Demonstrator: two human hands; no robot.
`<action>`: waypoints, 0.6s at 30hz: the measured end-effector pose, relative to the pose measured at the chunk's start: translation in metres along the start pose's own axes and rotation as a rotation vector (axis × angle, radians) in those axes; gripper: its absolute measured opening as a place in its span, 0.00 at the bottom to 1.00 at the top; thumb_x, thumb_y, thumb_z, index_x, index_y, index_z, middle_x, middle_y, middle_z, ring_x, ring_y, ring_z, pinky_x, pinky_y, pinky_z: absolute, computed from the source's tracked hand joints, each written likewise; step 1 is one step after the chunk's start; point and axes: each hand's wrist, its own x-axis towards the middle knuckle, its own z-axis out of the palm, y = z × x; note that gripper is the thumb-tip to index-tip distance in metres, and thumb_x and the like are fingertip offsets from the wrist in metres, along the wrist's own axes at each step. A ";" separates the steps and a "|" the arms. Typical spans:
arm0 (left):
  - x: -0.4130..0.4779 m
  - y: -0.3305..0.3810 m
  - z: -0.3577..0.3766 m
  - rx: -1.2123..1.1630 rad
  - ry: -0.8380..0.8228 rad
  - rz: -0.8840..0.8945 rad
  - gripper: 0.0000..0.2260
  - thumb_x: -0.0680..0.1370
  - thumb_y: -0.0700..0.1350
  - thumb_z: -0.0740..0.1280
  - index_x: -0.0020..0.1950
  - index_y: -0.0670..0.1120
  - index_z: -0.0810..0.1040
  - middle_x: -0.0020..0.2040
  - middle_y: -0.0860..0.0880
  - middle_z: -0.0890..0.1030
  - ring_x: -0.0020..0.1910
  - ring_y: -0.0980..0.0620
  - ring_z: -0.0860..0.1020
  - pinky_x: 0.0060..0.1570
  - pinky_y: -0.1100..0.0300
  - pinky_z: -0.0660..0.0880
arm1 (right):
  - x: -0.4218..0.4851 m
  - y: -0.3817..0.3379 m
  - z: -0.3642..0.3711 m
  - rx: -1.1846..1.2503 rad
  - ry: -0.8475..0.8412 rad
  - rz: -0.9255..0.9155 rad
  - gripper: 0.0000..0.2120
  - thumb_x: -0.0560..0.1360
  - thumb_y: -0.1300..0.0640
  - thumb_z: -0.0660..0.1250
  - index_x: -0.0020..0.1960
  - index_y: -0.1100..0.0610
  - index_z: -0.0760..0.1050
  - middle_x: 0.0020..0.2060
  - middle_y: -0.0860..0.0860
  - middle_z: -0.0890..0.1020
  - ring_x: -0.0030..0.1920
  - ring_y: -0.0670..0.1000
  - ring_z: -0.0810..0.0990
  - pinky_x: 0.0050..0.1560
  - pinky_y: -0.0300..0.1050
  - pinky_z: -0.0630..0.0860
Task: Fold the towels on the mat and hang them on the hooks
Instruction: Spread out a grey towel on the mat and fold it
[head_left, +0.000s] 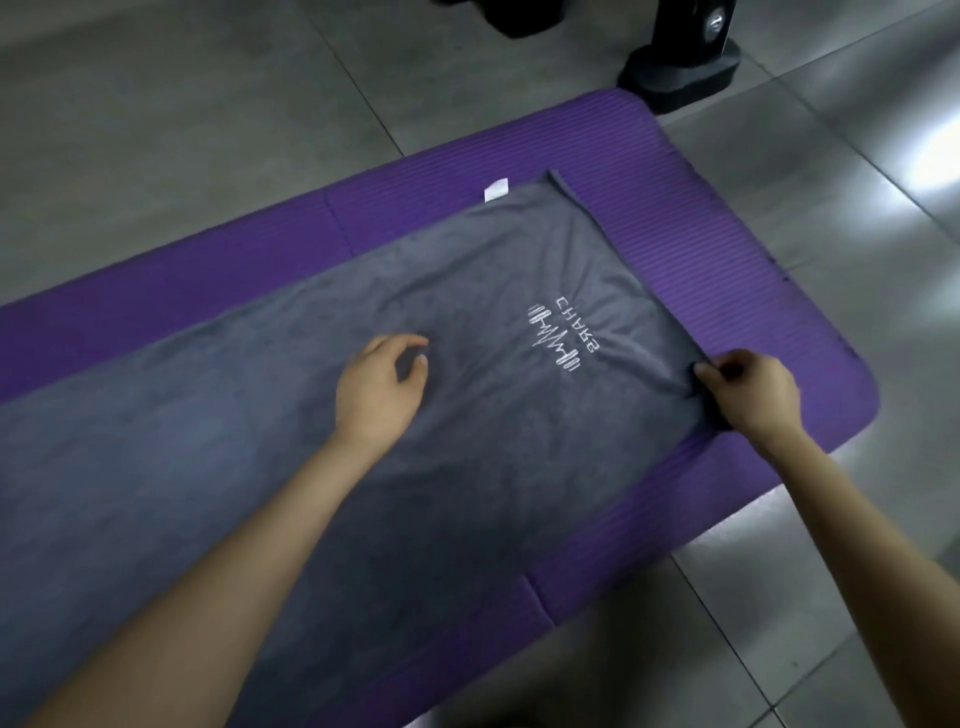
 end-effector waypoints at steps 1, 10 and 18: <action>-0.009 0.001 -0.005 -0.105 -0.043 -0.061 0.08 0.77 0.39 0.64 0.53 0.42 0.80 0.51 0.43 0.81 0.50 0.47 0.79 0.55 0.56 0.72 | -0.005 -0.010 -0.006 0.026 0.022 -0.030 0.10 0.74 0.52 0.67 0.47 0.60 0.78 0.45 0.60 0.82 0.51 0.62 0.79 0.50 0.51 0.71; -0.102 -0.001 -0.082 -0.782 -0.183 -0.635 0.09 0.81 0.39 0.57 0.44 0.45 0.74 0.38 0.45 0.78 0.33 0.51 0.78 0.29 0.65 0.76 | -0.166 -0.146 -0.004 0.579 -0.541 -0.306 0.13 0.74 0.66 0.67 0.57 0.57 0.73 0.42 0.56 0.77 0.32 0.45 0.77 0.33 0.37 0.76; -0.118 -0.036 -0.090 -0.781 -0.120 -0.922 0.06 0.80 0.41 0.59 0.45 0.45 0.72 0.40 0.44 0.75 0.37 0.48 0.74 0.36 0.55 0.75 | -0.162 -0.175 0.056 0.105 -0.752 -0.456 0.12 0.75 0.65 0.60 0.44 0.49 0.75 0.35 0.49 0.78 0.34 0.50 0.77 0.32 0.43 0.74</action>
